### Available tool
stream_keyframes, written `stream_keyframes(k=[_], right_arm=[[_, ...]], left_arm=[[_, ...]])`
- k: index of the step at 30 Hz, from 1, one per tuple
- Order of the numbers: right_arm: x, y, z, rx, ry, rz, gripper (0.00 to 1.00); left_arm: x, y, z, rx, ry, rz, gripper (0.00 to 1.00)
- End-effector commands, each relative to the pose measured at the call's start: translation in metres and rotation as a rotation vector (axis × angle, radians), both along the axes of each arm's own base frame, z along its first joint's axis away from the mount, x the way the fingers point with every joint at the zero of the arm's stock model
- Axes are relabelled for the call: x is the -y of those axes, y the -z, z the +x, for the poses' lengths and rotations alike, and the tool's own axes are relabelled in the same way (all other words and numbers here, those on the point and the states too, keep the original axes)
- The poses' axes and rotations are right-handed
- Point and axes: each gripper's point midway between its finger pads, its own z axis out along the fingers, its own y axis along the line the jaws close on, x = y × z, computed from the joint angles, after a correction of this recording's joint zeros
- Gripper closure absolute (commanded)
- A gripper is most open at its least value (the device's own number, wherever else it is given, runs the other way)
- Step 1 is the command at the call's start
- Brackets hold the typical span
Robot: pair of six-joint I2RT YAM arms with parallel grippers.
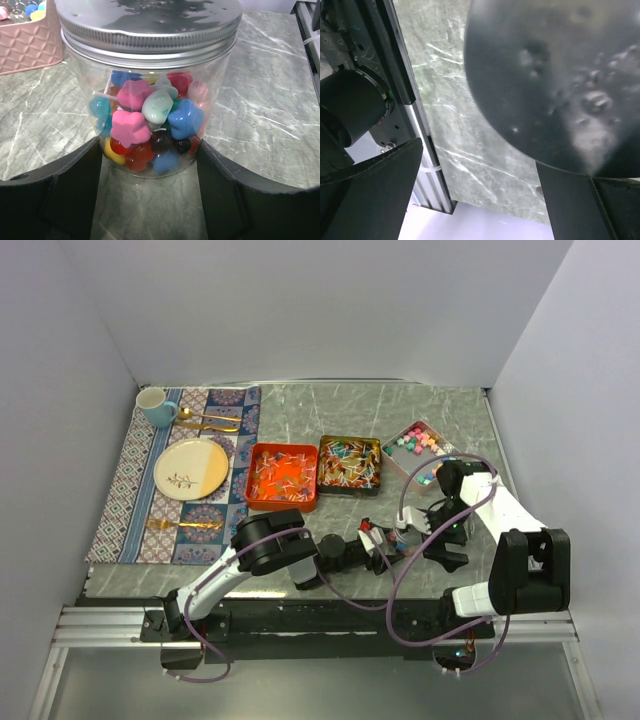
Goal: Pack the candies
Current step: Screw the bottle lid onto the packing bottle.
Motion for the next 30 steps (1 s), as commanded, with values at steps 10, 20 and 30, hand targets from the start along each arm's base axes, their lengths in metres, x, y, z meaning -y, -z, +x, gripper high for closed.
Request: stream_keyframes(k=[10,20,30], right_arm=[[0.049,-0.081,0.031,0.274,0.157,-0.010,0.00],[-0.043,-0.117,0.067,0.373,0.029,0.348,0.00],[-0.083,-0.097,0.076,0.218,-0.085,0.387,0.00]], left_arm=[[-0.071,0.114,0.006,-0.102,-0.114,0.259,0.99],[-0.072,0.125,0.004,-0.111,-0.102,0.286,0.99],[-0.073,0.130,0.001,-0.116,-0.091,0.306,0.99]])
